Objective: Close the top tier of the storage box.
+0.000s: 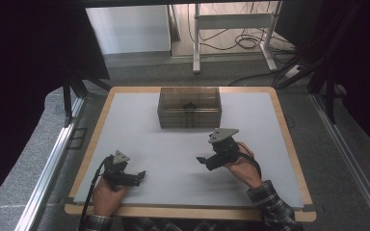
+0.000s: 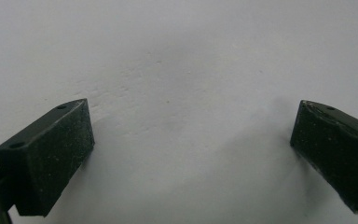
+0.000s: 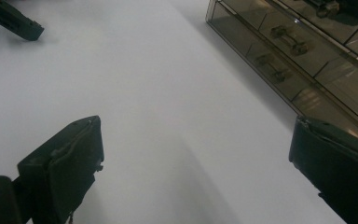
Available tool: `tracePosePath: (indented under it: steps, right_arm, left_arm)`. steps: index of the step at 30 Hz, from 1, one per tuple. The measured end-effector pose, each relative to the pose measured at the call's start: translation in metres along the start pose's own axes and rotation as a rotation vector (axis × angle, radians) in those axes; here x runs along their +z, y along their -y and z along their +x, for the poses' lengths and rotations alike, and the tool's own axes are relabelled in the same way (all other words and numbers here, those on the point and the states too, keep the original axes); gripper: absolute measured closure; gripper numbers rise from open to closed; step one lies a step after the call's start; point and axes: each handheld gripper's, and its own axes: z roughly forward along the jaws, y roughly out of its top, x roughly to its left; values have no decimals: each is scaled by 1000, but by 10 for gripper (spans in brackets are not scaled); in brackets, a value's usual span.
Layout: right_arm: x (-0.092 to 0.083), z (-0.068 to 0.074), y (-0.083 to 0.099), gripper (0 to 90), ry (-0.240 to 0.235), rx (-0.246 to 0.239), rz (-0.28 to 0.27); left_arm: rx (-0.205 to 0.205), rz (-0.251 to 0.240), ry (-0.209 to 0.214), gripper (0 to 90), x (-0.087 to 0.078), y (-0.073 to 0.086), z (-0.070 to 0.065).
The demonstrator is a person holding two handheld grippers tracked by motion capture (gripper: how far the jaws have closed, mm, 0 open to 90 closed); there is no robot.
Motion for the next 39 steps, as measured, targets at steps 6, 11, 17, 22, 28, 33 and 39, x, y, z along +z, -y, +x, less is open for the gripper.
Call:
tracePosePath:
  steps: [6, 11, 17, 22, 28, 33, 39]
  right_arm:
    - [-2, 1, 5, 30, 9, -6, 5]
    - [-4, 3, 10, 30, 12, -11, 1]
    - [-6, 4, 15, 30, 19, -9, 2]
    - [-7, 5, 22, 30, 21, -4, 9]
    - [-9, 5, 27, 29, 26, -3, 12]
    - [-12, 4, 33, 29, 34, 6, 10]
    - [-17, 4, 38, 28, 42, 16, 10]
  left_arm:
    - [-3, 1, 0, 0, 0, 0, 0]
    - [-3, 1, 1, 0, 0, 0, 0]
    - [-3, 0, 0, 0, 0, 0, 0]
    - [-3, 0, 1, 0, 0, 0, 0]
    - [-3, 0, 0, 0, 0, 0, 0]
    - [-3, 0, 1, 0, 0, 0, 0]
    - [-3, 0, 1, 0, 0, 0, 0]
